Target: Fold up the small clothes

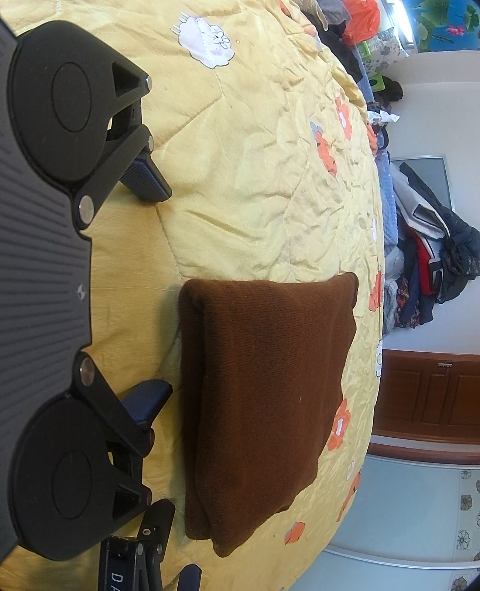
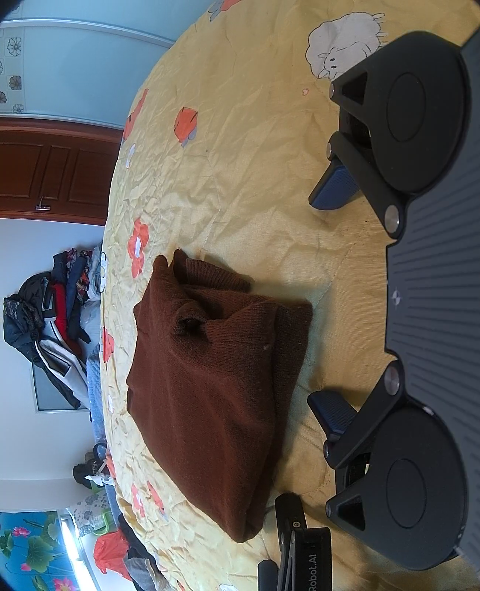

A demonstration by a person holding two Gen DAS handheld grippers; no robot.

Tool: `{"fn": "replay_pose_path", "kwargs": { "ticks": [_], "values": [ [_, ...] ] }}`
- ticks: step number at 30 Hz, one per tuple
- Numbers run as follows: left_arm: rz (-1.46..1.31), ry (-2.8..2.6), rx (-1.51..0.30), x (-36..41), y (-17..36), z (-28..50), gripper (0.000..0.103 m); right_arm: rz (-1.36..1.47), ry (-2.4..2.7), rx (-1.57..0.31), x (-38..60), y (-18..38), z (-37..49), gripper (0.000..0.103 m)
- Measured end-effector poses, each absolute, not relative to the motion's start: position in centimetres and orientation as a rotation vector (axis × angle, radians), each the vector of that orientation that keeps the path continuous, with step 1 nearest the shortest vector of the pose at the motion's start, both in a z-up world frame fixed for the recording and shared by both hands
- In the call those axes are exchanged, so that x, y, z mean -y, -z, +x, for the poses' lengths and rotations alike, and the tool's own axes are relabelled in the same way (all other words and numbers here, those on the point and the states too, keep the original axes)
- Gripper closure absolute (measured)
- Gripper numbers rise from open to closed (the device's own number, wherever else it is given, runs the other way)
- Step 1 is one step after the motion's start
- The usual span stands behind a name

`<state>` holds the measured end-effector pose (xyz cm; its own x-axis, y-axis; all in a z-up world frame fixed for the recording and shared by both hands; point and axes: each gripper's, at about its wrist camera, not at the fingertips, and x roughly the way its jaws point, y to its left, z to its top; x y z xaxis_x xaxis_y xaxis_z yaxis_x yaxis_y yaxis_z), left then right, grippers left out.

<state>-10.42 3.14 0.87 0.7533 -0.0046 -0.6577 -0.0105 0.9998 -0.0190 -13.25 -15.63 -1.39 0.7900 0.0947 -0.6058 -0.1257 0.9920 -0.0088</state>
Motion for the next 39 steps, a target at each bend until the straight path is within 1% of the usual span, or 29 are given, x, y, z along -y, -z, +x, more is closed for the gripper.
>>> {"fn": "replay_pose_path", "kwargs": {
  "ticks": [39],
  "values": [
    [-0.028,-0.020,-0.716,-2.91,-0.76,-10.57,0.000,-0.049,-0.117,-0.646,15.59,1.42,-13.82,0.000]
  ]
}}
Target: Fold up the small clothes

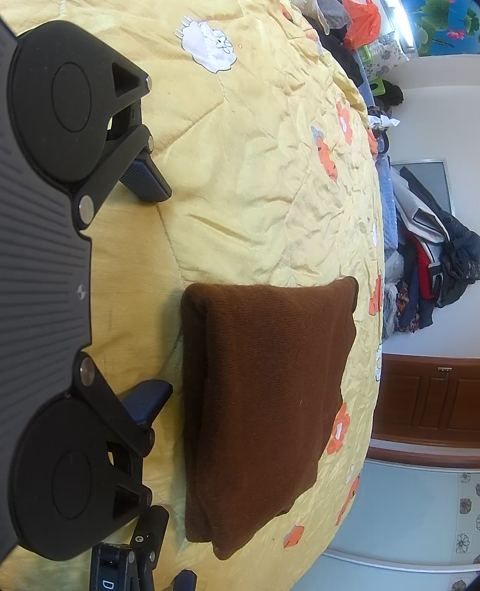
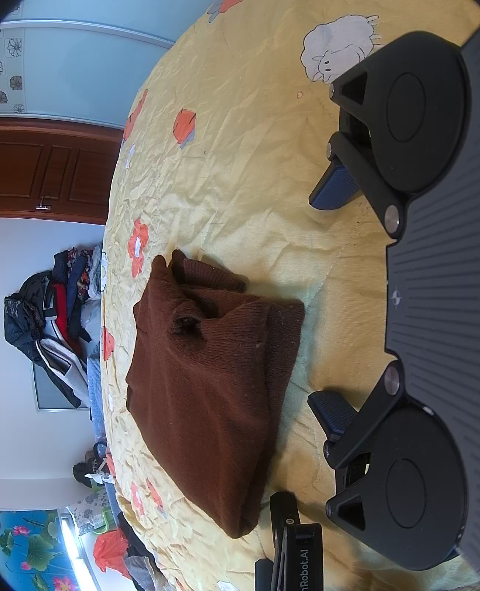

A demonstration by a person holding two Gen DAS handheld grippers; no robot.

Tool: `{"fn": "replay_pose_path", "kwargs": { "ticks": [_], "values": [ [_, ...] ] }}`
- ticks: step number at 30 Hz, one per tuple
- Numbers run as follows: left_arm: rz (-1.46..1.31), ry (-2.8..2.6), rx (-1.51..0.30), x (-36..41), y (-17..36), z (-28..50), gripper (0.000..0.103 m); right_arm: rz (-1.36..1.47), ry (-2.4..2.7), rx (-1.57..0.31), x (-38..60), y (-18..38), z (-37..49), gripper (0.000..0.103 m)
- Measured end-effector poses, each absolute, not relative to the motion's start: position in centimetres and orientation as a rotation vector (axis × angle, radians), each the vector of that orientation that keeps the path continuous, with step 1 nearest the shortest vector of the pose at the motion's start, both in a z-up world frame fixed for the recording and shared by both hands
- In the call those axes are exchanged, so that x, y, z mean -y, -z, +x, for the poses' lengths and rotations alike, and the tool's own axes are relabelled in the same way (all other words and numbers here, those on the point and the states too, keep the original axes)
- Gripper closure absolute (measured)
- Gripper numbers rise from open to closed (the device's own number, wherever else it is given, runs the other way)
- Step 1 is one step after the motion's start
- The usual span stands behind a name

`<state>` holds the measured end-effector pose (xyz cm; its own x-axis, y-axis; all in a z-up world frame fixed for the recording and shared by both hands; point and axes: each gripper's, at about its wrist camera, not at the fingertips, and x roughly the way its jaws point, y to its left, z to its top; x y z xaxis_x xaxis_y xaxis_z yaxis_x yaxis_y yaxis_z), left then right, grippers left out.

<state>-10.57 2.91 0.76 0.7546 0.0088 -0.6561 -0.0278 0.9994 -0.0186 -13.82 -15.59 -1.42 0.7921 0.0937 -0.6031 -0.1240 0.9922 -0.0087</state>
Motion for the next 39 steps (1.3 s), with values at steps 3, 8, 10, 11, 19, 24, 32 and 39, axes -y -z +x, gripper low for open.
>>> {"fn": "replay_pose_path", "kwargs": {
  "ticks": [3,8,10,11,19,24,32,39],
  "values": [
    [-0.027,-0.021,-0.716,-2.90,-0.75,-10.57,0.000,-0.049,-0.117,-0.646,15.60,1.43,-13.81,0.000],
    [-0.029,-0.022,-0.715,-2.88,-0.75,-10.58,0.000,-0.049,-0.117,-0.646,15.60,1.43,-13.81,0.000],
    [-0.028,-0.021,-0.715,-2.90,-0.75,-10.57,0.000,-0.049,-0.117,-0.646,15.60,1.43,-13.81,0.000],
    [-0.028,-0.021,-0.715,-2.89,-0.74,-10.57,0.000,-0.049,-0.117,-0.646,15.60,1.43,-13.81,0.000],
    [-0.028,-0.021,-0.715,-2.91,-0.72,-10.56,0.000,-0.049,-0.117,-0.646,15.59,1.43,-13.83,0.000],
    [-0.028,-0.021,-0.715,-2.90,-0.72,-10.56,0.000,-0.049,-0.117,-0.646,15.58,1.43,-13.83,0.000],
    [-0.028,-0.022,-0.715,-2.93,-0.72,-10.58,0.000,-0.048,-0.117,-0.646,15.58,1.43,-13.83,0.000],
    [-0.031,-0.032,-0.713,-2.87,-0.67,-10.72,0.000,-0.049,-0.117,-0.646,15.59,1.43,-13.82,0.000]
  ]
}}
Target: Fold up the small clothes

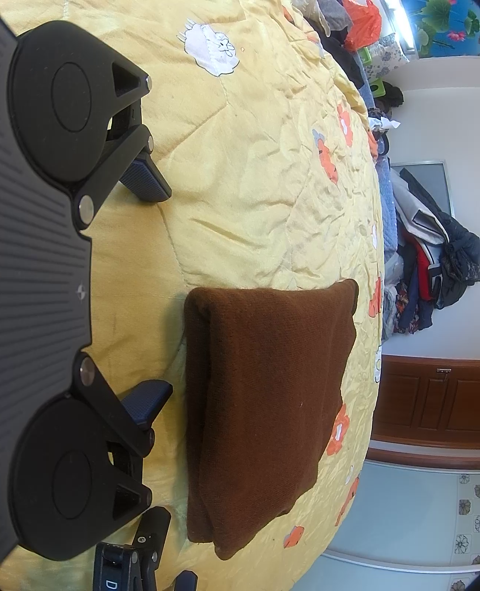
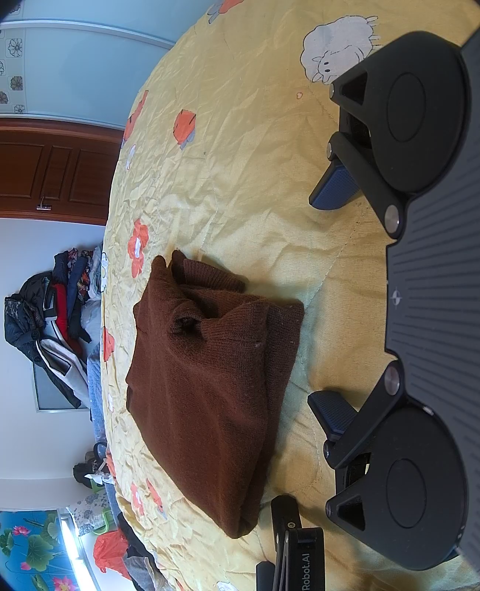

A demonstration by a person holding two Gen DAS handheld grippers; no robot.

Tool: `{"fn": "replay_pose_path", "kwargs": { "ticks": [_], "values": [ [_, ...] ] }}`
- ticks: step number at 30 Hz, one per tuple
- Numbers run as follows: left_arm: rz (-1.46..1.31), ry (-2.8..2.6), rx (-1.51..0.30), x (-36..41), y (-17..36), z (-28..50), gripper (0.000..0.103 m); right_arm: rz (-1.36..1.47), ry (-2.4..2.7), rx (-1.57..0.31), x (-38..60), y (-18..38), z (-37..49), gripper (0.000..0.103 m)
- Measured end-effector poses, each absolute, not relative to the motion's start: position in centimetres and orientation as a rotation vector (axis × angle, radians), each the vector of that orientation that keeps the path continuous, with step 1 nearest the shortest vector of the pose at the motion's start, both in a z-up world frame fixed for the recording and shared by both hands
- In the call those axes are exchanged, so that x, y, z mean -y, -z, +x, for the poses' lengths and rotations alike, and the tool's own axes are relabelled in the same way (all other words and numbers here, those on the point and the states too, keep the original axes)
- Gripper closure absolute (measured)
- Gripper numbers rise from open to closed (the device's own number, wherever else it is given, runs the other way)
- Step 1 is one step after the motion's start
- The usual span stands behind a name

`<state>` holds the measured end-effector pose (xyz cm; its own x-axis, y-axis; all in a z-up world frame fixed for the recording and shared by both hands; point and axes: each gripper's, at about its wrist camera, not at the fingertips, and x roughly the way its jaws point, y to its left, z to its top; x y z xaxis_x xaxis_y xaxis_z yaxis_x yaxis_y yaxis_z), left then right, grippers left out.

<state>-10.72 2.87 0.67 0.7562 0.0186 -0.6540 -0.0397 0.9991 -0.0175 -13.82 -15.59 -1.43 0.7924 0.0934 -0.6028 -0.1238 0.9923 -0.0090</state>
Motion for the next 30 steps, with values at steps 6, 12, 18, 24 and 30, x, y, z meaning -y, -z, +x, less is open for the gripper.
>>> {"fn": "replay_pose_path", "kwargs": {
  "ticks": [6,12,18,24,30],
  "values": [
    [-0.031,-0.032,-0.713,-2.9,-0.7,-10.8,0.000,-0.049,-0.116,-0.645,15.6,1.4,-13.8,0.000],
    [-0.031,-0.034,-0.714,-2.9,-0.7,-10.8,0.000,-0.049,-0.116,-0.645,15.6,1.4,-13.9,0.000],
    [-0.031,-0.033,-0.717,-2.9,-0.7,-10.7,0.000,-0.049,-0.116,-0.645,15.6,1.4,-13.9,0.000],
    [-0.040,-0.047,-0.745,-2.6,-0.9,-10.2,0.000,-0.049,-0.116,-0.645,15.5,1.4,-13.9,0.000],
    [-0.050,-0.077,-0.738,-2.0,-0.7,-10.2,0.000,-0.049,-0.116,-0.645,15.5,1.4,-13.9,0.000]
  ]
}}
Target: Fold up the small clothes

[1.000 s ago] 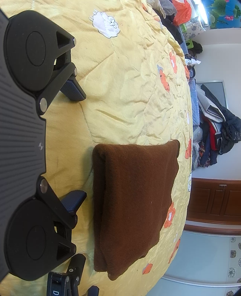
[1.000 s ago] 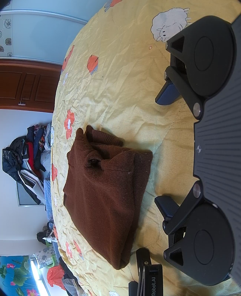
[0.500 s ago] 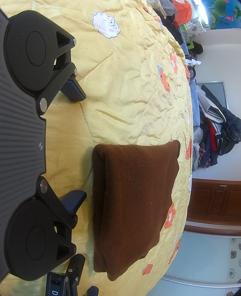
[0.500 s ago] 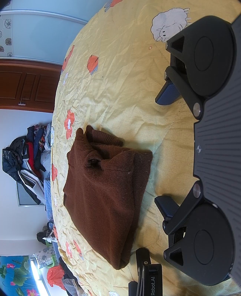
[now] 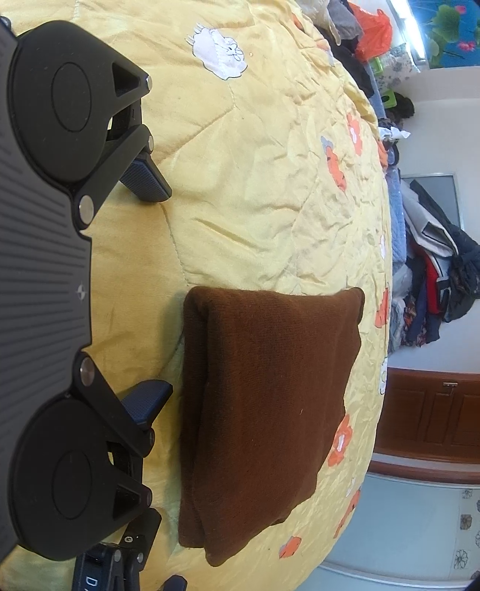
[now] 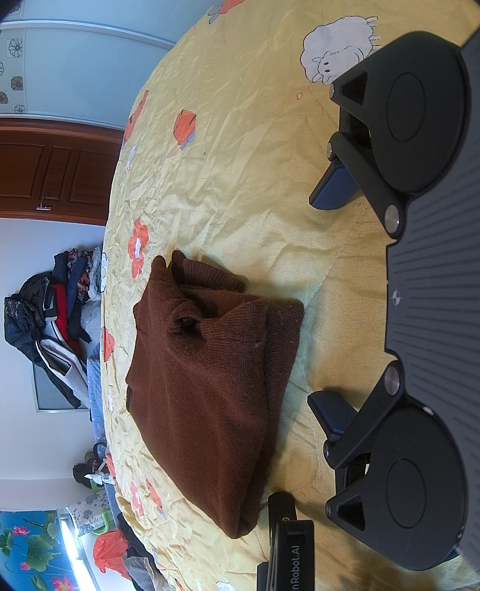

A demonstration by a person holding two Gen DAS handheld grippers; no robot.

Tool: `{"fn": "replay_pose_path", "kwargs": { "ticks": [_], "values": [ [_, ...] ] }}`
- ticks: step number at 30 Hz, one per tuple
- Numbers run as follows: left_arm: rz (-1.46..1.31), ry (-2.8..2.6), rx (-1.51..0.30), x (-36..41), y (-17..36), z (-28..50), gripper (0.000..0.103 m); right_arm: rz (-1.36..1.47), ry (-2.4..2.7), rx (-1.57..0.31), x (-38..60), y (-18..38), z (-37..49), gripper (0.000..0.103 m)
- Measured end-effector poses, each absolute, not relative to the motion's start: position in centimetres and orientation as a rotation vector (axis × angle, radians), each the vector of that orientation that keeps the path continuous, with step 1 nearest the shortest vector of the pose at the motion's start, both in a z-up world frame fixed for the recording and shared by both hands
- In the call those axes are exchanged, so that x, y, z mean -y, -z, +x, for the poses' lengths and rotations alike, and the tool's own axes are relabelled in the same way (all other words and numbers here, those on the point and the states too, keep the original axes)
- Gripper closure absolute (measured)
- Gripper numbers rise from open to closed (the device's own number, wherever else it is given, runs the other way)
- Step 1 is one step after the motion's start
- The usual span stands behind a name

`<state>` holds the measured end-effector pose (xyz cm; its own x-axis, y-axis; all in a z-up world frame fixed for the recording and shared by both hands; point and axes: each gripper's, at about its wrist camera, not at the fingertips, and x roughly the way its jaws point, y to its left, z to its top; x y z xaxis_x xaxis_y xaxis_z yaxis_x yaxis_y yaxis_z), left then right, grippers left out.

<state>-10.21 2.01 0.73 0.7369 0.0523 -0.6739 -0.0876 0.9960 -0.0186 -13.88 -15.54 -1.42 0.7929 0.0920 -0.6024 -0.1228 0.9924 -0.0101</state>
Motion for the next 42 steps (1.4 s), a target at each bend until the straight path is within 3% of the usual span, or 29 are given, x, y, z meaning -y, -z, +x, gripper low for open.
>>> {"fn": "replay_pose_path", "kwargs": {
  "ticks": [42],
  "values": [
    [-0.047,-0.069,-0.724,-1.99,-0.62,-10.51,0.000,-0.051,-0.111,-0.644,15.62,1.46,-14.03,0.000]
  ]
}}
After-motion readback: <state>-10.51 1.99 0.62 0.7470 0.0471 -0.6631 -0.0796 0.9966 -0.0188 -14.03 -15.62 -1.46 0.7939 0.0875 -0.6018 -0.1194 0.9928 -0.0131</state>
